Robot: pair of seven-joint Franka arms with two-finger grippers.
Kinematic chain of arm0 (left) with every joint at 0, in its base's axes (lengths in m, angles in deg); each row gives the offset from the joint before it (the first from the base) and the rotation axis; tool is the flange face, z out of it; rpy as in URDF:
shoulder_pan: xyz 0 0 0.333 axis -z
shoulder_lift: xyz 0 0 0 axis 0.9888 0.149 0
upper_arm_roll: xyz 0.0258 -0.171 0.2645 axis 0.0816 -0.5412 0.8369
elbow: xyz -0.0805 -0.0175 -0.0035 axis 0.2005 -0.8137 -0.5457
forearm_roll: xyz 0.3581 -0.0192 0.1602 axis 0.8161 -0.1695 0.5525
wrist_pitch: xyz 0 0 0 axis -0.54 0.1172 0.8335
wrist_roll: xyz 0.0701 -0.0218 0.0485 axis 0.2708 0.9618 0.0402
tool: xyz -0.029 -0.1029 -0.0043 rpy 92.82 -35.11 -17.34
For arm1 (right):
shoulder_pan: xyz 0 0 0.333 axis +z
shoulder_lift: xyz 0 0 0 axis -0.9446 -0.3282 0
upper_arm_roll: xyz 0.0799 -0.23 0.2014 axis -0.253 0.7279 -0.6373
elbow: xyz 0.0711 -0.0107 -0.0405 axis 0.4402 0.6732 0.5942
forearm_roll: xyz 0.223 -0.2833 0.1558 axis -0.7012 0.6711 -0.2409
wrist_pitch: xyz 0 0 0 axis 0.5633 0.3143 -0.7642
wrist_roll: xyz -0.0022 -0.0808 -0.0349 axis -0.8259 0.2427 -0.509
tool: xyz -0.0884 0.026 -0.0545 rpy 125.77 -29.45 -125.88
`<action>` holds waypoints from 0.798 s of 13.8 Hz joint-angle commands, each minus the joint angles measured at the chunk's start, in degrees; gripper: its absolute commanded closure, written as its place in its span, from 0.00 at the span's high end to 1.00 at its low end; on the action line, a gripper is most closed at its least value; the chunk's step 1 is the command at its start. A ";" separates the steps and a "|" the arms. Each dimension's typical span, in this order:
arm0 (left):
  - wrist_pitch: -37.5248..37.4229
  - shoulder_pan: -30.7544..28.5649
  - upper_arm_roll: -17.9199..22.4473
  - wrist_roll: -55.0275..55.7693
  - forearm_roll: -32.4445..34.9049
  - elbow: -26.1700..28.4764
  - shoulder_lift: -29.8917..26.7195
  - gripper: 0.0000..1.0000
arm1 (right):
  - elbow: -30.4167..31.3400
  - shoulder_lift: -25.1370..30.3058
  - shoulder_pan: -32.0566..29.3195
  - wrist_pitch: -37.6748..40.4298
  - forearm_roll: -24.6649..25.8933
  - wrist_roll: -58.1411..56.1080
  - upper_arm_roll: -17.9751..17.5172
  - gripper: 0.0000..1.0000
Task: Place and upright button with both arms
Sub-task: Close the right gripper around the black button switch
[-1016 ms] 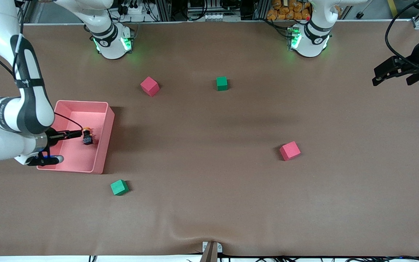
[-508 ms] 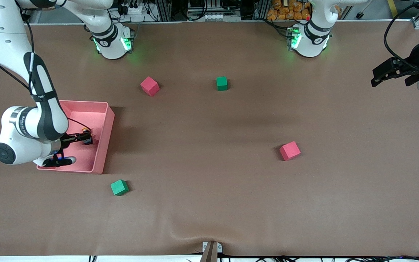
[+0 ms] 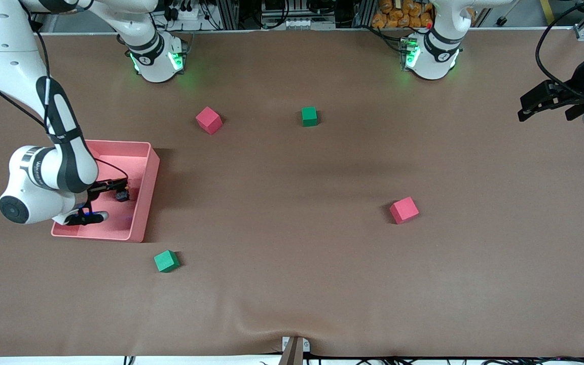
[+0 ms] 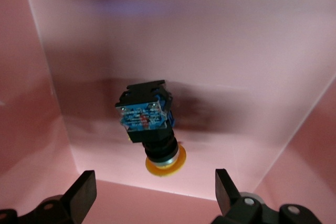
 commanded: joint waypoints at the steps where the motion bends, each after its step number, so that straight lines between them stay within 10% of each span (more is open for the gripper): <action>1: 0.08 -0.64 -0.41 -0.94 0.91 -0.90 0.74 1.00 | 1.06 -1.16 0.07 -3.87 -0.50 -0.41 -0.22 1.00; 11: -0.19 -1.34 -0.06 -2.17 0.82 -0.64 0.39 1.00 | 5.80 -1.43 0.60 -8.90 -0.50 -1.29 0.48 1.00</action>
